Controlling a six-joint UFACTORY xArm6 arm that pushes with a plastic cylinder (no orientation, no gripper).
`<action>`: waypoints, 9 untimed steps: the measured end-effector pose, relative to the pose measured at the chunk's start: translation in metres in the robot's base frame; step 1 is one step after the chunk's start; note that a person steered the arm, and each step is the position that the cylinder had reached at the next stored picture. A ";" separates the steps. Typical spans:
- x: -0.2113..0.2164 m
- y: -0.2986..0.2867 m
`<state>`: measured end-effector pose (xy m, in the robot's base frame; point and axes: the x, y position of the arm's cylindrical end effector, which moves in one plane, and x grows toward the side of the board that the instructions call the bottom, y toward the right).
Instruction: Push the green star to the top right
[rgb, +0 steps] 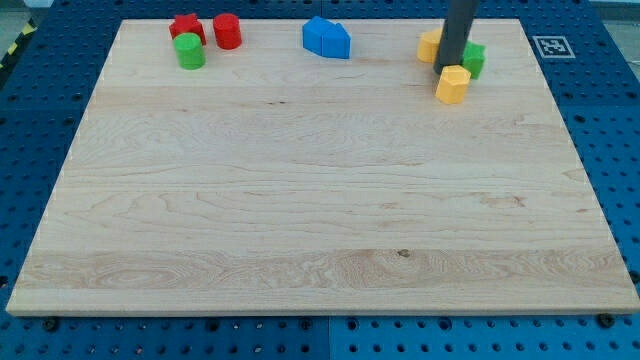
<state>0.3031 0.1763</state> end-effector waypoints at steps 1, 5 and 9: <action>0.000 0.013; 0.008 0.048; -0.038 0.048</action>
